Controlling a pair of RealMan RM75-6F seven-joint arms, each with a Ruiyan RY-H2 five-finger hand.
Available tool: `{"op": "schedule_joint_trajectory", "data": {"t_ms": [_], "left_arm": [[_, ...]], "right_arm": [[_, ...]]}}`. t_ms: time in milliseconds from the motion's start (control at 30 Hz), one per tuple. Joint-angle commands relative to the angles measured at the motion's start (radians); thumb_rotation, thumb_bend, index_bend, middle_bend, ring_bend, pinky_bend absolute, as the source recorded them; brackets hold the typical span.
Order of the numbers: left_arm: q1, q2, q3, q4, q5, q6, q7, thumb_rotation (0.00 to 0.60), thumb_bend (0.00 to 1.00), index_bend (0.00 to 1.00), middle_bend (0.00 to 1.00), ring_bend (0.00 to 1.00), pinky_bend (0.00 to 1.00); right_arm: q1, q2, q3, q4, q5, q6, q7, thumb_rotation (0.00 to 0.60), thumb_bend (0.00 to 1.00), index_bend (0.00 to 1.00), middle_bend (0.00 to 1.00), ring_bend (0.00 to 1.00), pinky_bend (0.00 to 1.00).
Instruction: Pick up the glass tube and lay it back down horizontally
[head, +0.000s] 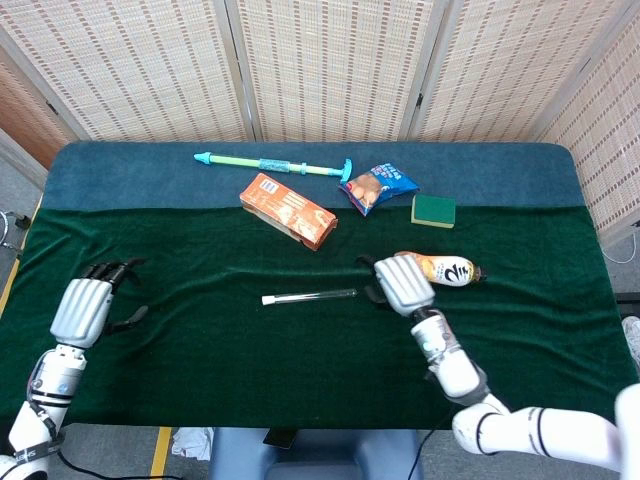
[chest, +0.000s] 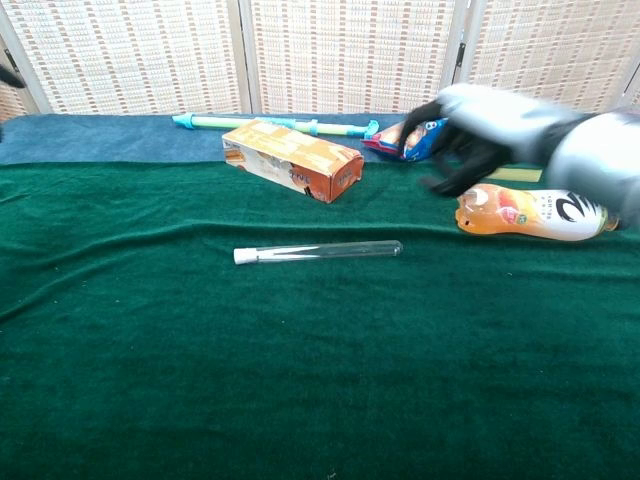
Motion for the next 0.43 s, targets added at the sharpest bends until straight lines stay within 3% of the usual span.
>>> {"op": "schedule_joint_trajectory", "data": {"t_ms": [33, 167, 300, 433], "left_arm": [[0.037, -0.003, 0.002, 0.032, -0.029, 0.035, 0.025, 0.6, 0.32, 0.24, 0.47, 0.29, 0.26], [0.092, -0.015, 0.016, 0.071, -0.043, 0.096, 0.076, 0.6, 0.32, 0.24, 0.44, 0.27, 0.22], [0.145, 0.0, 0.039, 0.045, -0.043, 0.134, 0.07, 0.6, 0.32, 0.22, 0.37, 0.21, 0.16], [0.2, 0.002, 0.069, 0.018, -0.004, 0.203, 0.1, 0.6, 0.32, 0.2, 0.34, 0.18, 0.14]], "right_arm": [[-0.164, 0.245, -0.098, -0.144, -0.166, 0.124, 0.105, 0.6, 0.48, 0.33, 0.45, 0.5, 0.49], [-0.27, 0.348, -0.174, -0.133, -0.281, 0.2, 0.217, 0.6, 0.48, 0.22, 0.21, 0.24, 0.18], [-0.37, 0.4, -0.226, -0.09, -0.371, 0.297, 0.319, 0.6, 0.48, 0.12, 0.1, 0.12, 0.07], [-0.472, 0.412, -0.252, -0.039, -0.416, 0.404, 0.406, 0.6, 0.48, 0.09, 0.06, 0.09, 0.04]]}}
